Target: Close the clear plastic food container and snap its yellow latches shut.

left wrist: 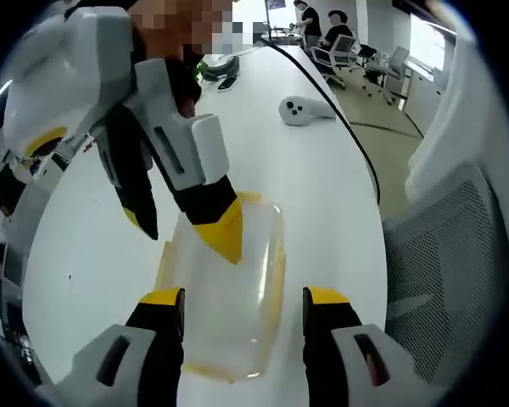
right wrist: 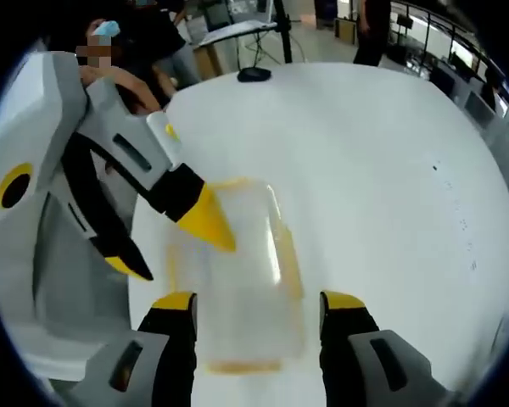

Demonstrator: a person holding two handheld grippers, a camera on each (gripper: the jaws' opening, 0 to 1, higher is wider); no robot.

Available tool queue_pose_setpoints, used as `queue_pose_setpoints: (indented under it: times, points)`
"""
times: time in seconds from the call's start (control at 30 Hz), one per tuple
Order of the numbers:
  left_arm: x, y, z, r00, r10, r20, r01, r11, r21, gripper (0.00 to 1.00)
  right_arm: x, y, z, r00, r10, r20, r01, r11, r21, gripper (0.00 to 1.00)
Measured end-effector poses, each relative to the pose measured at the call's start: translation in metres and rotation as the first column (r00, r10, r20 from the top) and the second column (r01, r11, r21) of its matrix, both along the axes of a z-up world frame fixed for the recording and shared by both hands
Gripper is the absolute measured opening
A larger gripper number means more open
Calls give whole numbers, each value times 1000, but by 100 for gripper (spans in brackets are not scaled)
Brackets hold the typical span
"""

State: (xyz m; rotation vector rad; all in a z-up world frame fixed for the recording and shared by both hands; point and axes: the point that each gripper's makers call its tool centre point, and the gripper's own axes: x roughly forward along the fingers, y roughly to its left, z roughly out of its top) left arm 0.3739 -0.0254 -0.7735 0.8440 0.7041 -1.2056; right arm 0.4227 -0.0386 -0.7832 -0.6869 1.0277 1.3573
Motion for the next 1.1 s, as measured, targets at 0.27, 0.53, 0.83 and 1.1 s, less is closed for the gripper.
queue_pose_setpoints:
  times: [0.27, 0.53, 0.83, 1.1]
  points:
    - [3, 8, -3, 1000, -16, 3, 16, 999, 40, 60, -4, -8, -2, 999, 14, 32, -13, 1000, -27, 63]
    - [9, 17, -6, 1000, -26, 1, 25, 998, 63, 67, -12, -15, -3, 999, 22, 41, -21, 999, -32, 68]
    - [20, 34, -14, 1000, -21, -15, 23, 994, 107, 74, -18, -17, -4, 994, 60, 86, -57, 997, -42, 73]
    - [21, 42, -24, 999, -31, -38, 36, 990, 138, 78, -25, -20, -11, 992, 80, 93, -74, 995, -62, 77]
